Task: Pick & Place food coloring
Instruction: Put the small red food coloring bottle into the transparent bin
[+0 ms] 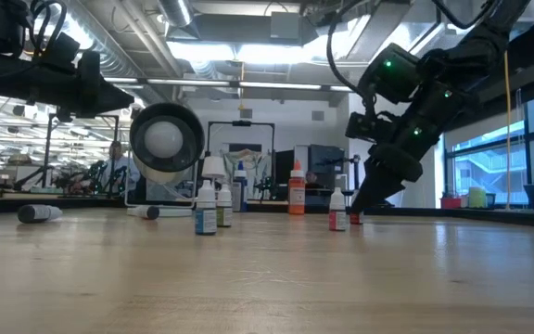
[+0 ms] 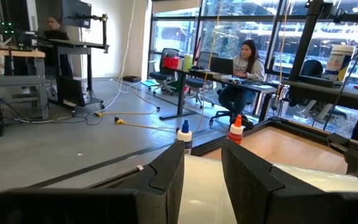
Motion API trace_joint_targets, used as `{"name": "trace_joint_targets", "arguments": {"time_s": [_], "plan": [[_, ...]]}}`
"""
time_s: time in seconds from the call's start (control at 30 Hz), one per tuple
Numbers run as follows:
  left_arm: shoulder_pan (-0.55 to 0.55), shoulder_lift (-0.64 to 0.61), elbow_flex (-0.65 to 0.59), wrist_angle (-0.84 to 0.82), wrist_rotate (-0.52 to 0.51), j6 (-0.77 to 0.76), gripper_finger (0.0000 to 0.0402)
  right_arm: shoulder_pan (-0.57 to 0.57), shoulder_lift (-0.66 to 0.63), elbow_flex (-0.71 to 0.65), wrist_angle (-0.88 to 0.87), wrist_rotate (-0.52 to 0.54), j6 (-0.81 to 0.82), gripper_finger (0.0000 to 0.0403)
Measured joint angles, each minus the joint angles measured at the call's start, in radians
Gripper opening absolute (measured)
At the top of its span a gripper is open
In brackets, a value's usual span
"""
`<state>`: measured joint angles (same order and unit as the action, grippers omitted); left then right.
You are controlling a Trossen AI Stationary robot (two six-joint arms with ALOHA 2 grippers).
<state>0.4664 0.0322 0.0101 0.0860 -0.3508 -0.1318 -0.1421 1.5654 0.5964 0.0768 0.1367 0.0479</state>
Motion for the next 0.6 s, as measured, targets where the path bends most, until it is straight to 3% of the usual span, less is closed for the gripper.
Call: {"name": "trace_joint_targets", "arguments": {"time_s": [0.23,0.4,0.6], "plan": [[0.000,0.000,0.000,0.000,0.000,0.000,0.0104,0.000,0.000,0.000,0.003,0.000,0.000,0.0071],[0.000,0.000,0.000,0.000,0.000,0.000,0.0104,0.008,-0.019,0.020,-0.026,-0.008,0.009,0.0071],[0.000,0.000,0.000,0.000,-0.006,0.005,0.0104,0.085,-0.110,0.137,-0.256,-0.034,0.105,0.0071]]}}
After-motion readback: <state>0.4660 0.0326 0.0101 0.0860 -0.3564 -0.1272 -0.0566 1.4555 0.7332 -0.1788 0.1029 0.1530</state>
